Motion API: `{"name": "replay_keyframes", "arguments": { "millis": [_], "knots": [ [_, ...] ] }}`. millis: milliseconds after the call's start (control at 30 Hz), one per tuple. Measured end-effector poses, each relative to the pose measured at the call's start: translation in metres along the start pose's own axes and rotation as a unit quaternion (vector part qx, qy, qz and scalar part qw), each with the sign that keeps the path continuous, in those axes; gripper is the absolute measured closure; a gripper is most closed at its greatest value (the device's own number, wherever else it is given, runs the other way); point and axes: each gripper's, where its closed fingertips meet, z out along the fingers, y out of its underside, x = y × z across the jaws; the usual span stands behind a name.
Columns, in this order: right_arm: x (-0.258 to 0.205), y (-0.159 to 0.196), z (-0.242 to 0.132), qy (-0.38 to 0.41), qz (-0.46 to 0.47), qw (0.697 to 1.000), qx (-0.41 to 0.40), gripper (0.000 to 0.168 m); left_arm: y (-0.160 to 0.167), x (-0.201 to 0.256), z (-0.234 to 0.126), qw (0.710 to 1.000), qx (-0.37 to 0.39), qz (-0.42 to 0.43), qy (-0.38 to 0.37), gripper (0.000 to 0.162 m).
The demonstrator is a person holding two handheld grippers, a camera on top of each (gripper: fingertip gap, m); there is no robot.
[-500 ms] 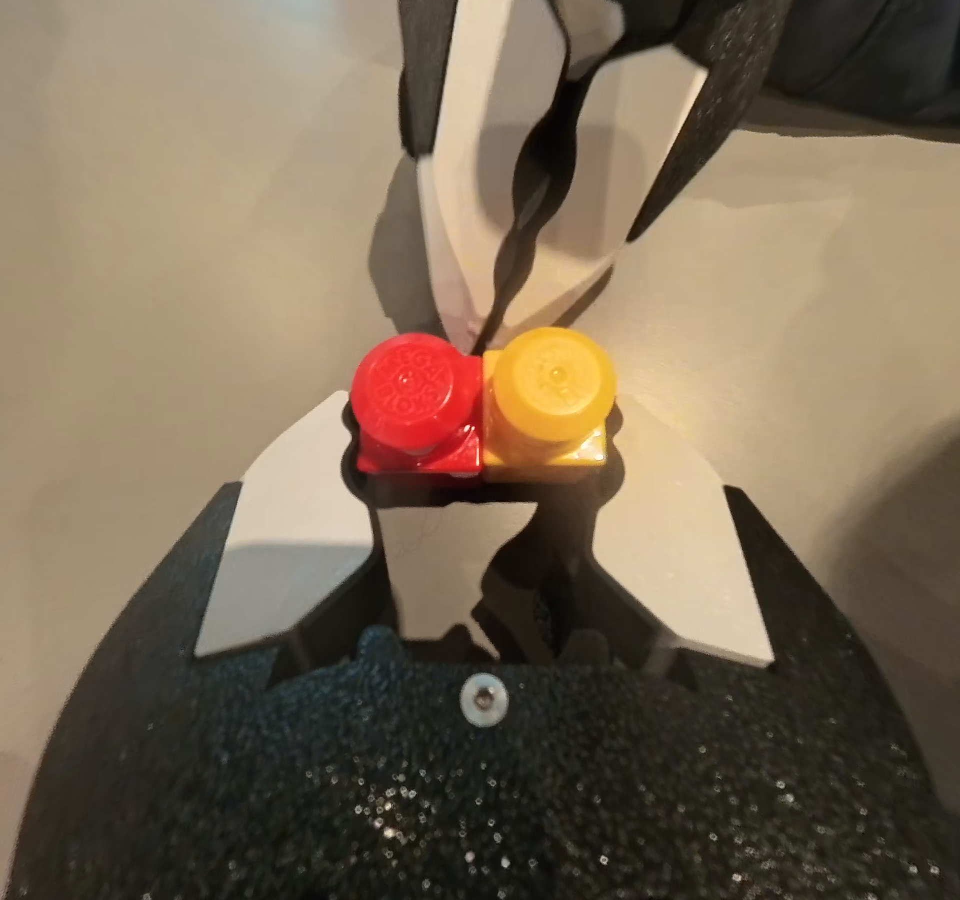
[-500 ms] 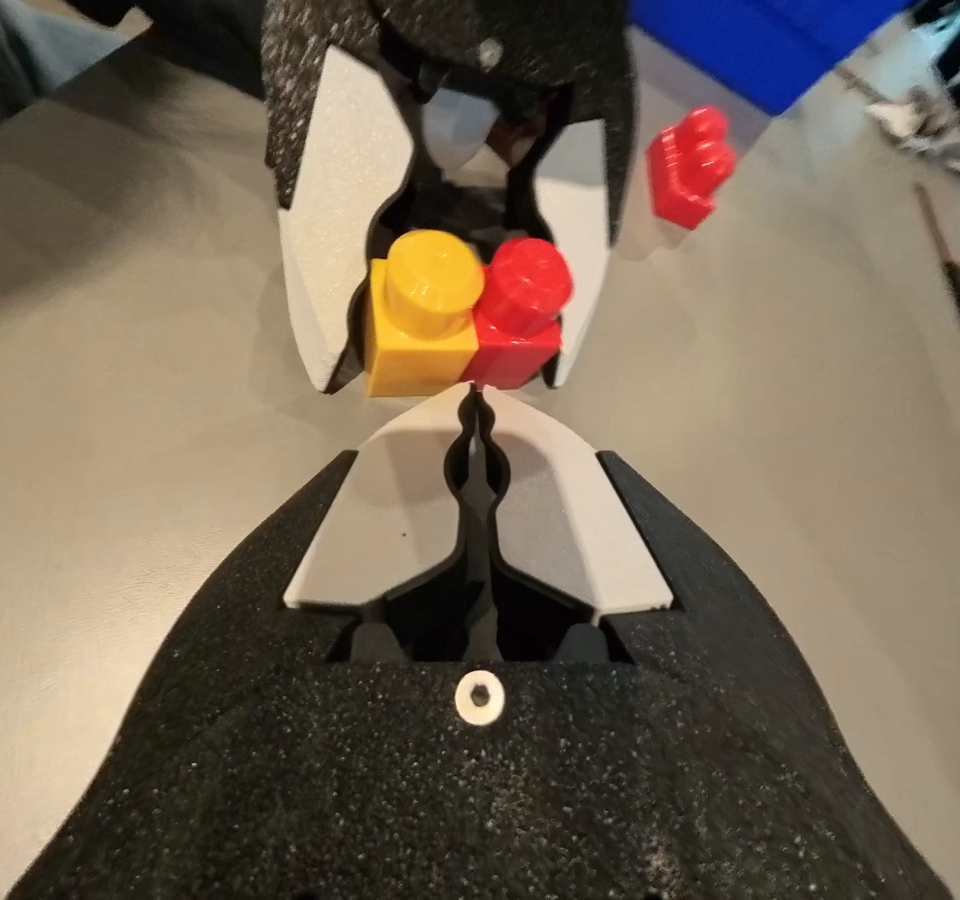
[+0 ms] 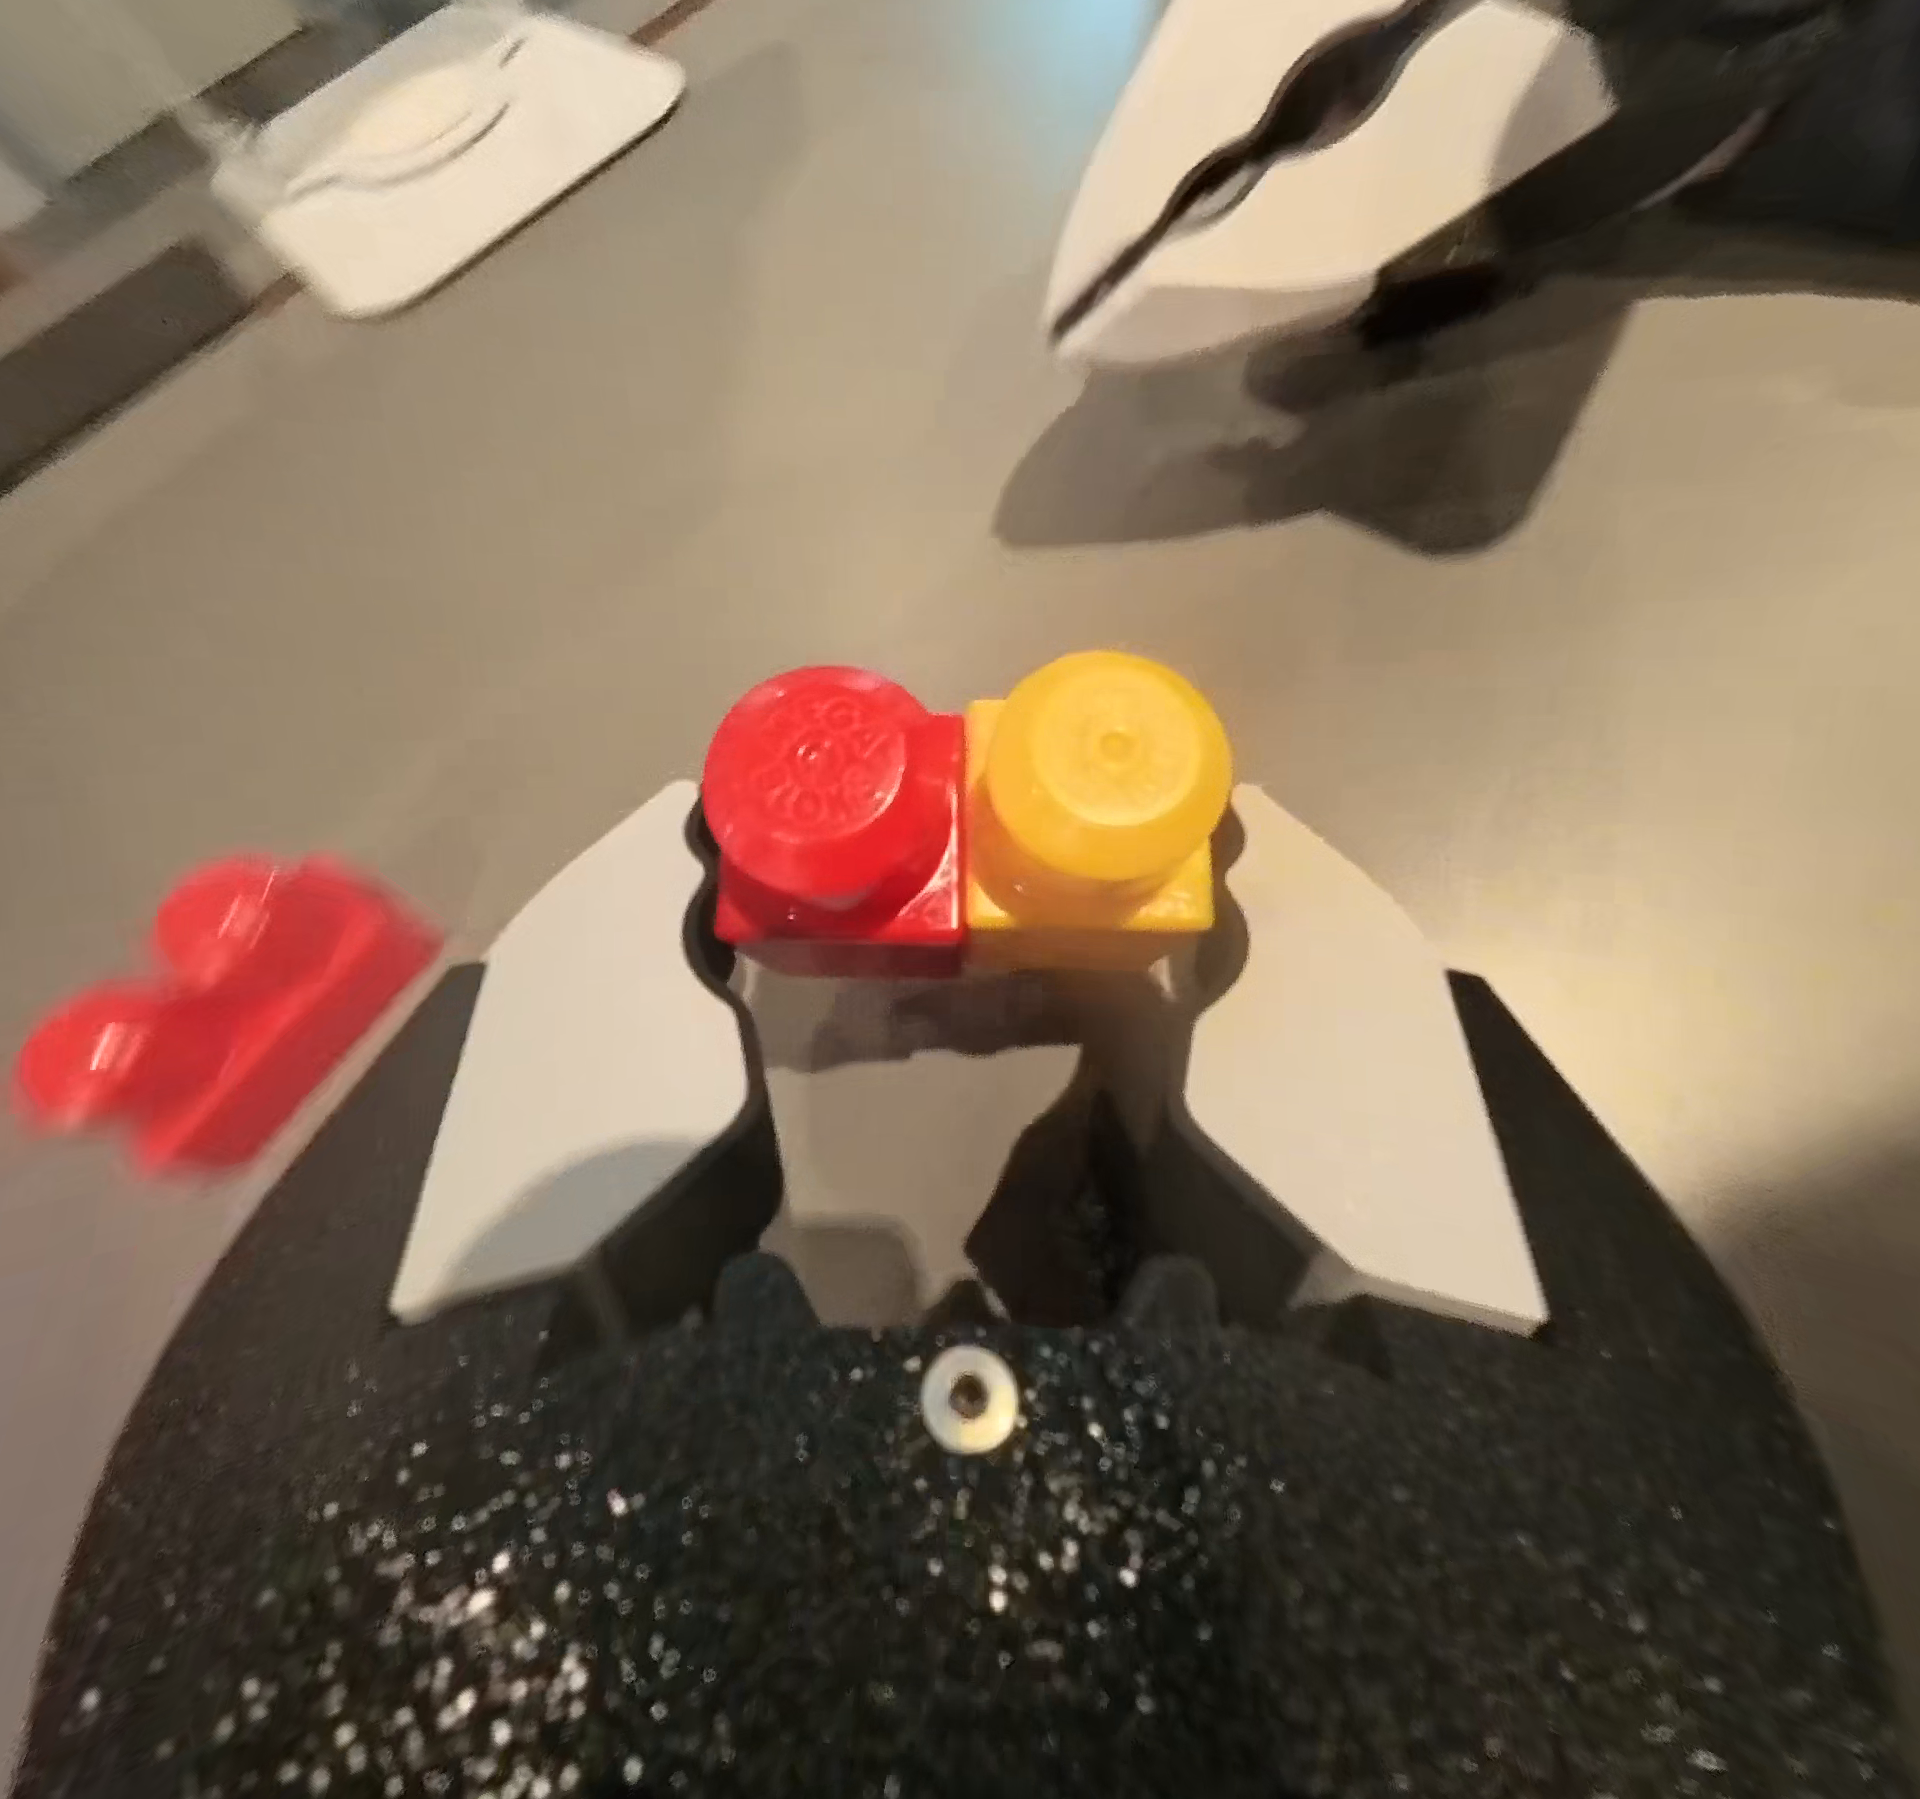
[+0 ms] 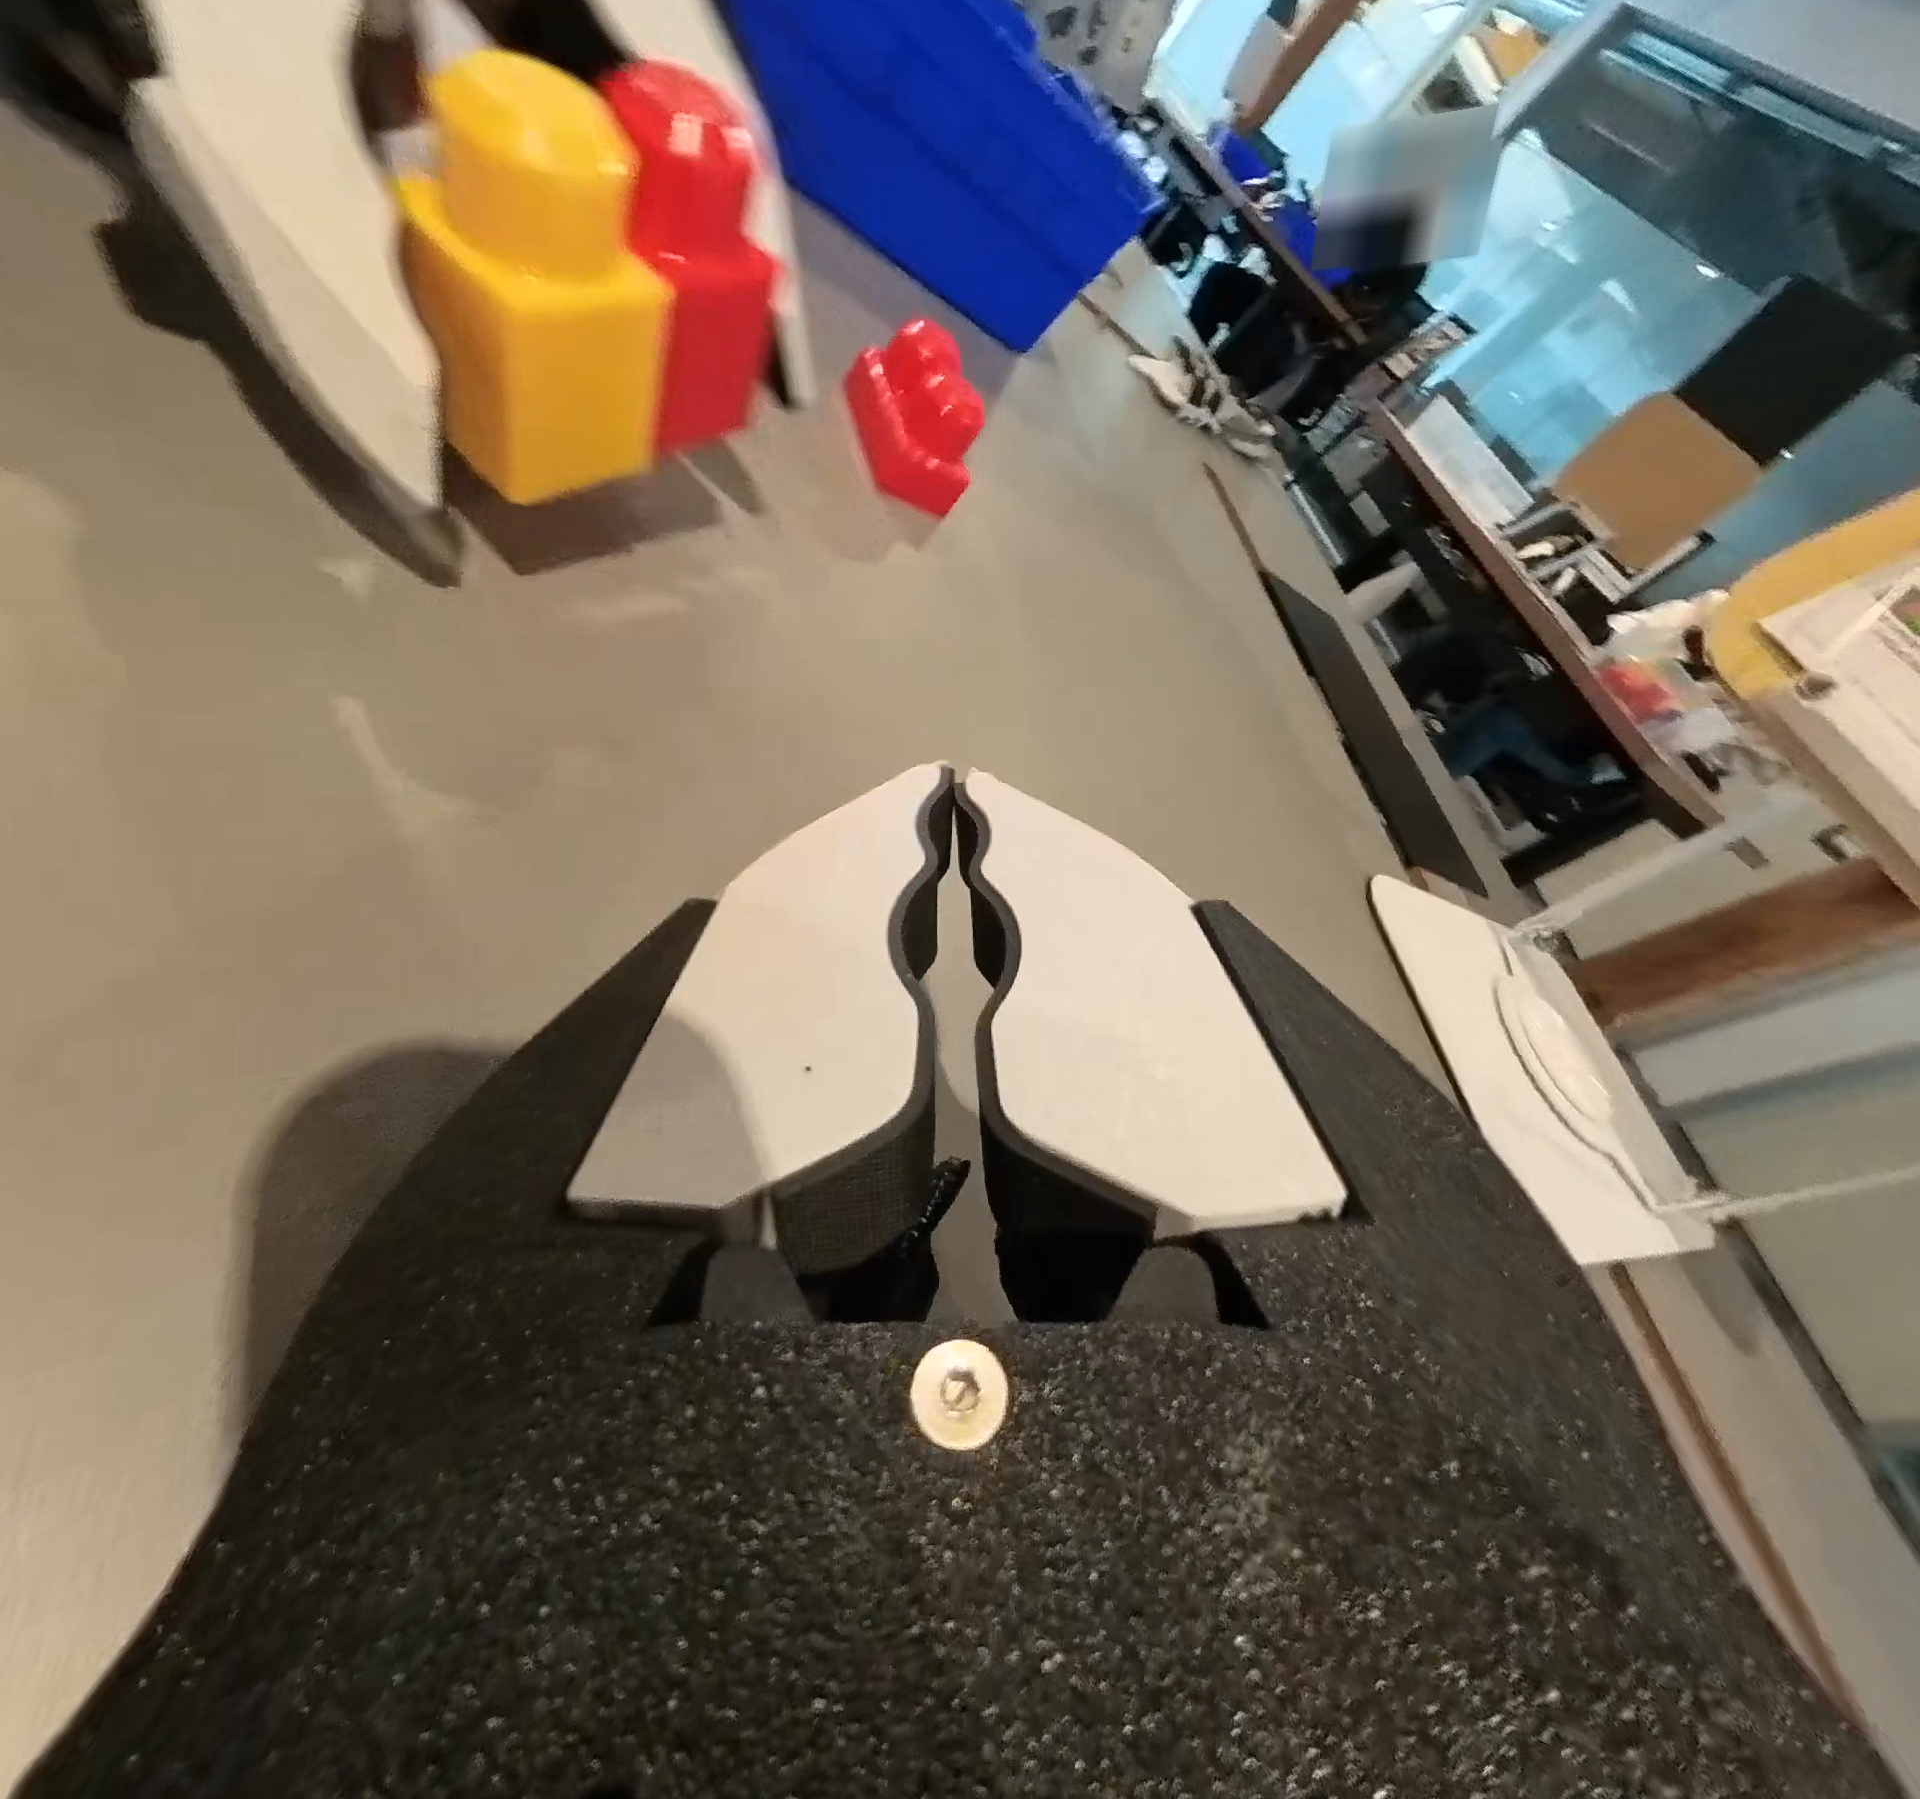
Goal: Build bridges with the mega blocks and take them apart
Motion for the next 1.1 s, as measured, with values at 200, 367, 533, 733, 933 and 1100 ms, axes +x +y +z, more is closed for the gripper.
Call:
{"name": "replay_keyframes", "arguments": {
  "millis": [200, 367, 533, 733, 933, 1100],
  "knots": [
    [0.006, -0.041, 0.044, 0.009, 0.095, 0.994, 0.051, 0.155, 0.038, -0.038, -0.044, 0.994, -0.027, -0.079, -0.075, 0.074],
    [0.002, -0.059, 0.125, -0.086, 0.140, 0.986, 0.036, 0.132, 0.048, -0.071, -0.065, 0.985, 0.002, -0.135, -0.106, 0.074],
    [-0.001, -0.061, 0.187, -0.155, 0.124, 0.980, -0.001, 0.128, 0.053, -0.095, -0.077, 0.982, 0.017, -0.136, -0.127, 0.074],
    [-0.015, -0.051, 0.213, -0.228, 0.118, 0.966, -0.038, 0.125, 0.059, -0.115, -0.085, 0.979, 0.038, -0.141, -0.142, 0.074],
    [-0.021, -0.042, 0.219, -0.235, 0.090, 0.965, -0.068, 0.125, 0.066, -0.120, -0.079, 0.979, 0.038, -0.143, -0.142, 0.074],
    [-0.015, -0.036, 0.222, -0.212, 0.093, 0.969, -0.089, 0.135, 0.062, -0.122, -0.081, 0.978, 0.047, -0.150, -0.139, 0.074]
  ]
}}
